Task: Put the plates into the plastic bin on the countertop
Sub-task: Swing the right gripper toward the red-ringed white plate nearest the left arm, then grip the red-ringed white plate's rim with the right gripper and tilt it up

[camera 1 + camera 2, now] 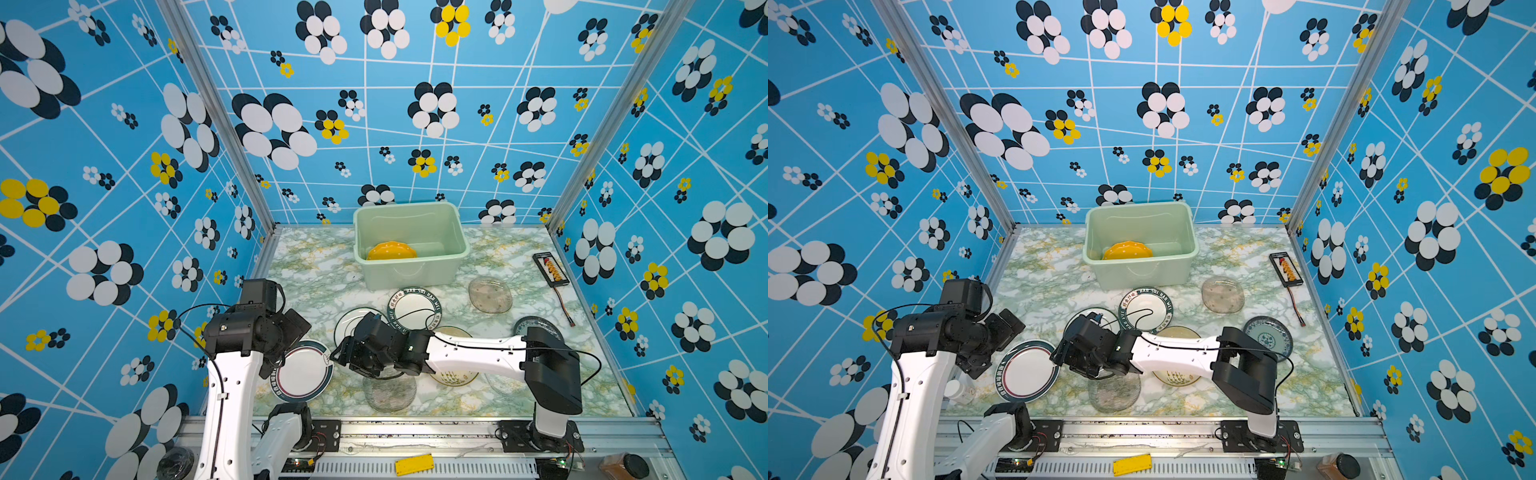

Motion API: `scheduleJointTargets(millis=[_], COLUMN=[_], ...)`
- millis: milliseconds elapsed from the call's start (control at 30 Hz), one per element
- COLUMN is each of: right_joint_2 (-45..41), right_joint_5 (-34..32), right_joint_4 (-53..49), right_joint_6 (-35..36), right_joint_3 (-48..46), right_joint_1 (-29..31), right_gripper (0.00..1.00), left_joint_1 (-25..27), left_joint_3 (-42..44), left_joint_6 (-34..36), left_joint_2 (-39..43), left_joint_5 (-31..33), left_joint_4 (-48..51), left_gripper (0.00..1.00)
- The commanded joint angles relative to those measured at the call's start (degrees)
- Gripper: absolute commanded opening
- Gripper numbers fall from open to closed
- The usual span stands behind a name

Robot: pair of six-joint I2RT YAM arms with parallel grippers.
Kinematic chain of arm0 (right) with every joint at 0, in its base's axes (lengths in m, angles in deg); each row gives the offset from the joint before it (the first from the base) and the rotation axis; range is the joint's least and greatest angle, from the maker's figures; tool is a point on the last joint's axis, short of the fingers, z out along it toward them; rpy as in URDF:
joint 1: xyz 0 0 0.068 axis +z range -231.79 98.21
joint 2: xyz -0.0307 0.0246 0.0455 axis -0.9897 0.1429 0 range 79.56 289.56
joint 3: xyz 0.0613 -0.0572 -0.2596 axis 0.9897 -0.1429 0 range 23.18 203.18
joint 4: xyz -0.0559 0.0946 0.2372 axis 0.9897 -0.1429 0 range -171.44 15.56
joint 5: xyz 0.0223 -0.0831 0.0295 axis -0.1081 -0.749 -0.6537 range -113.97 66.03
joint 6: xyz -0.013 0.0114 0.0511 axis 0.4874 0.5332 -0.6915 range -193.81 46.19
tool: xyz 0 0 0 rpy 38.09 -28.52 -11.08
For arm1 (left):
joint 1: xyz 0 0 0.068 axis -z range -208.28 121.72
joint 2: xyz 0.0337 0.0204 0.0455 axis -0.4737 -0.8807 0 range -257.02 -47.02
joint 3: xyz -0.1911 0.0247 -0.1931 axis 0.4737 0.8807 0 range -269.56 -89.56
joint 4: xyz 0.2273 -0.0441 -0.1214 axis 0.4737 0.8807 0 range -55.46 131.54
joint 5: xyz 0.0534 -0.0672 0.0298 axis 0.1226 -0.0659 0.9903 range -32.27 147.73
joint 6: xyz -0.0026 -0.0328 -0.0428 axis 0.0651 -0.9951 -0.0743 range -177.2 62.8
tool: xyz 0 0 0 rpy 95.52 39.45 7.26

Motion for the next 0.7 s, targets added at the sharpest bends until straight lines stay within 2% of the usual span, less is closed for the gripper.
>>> scheduleJointTargets(millis=[0, 200, 667], right_joint_2=[3.65, 8.4, 15.48], right_joint_5=[-2.88, -3.19, -0.41], right_joint_4=[3.86, 4.78, 7.98], right_joint_6=[-5.75, -8.76, -8.69], right_joint_3=[-0.36, 0.98, 5.05], right_joint_1=[0.42, 0.38, -0.17], right_gripper=[0.67, 0.63, 0.63], left_joint_1=[-1.74, -1.97, -2.14], left_joint_3=[0.84, 0.76, 1.96], left_joint_6=[2.74, 1.48, 0.51], left_joint_2=[-0.22, -1.13, -1.94], left_joint_5=[-5.05, -5.58, -4.3], left_joint_4=[-2.56, -4.03, -5.66], left_gripper=[0.99, 0.99, 0.99])
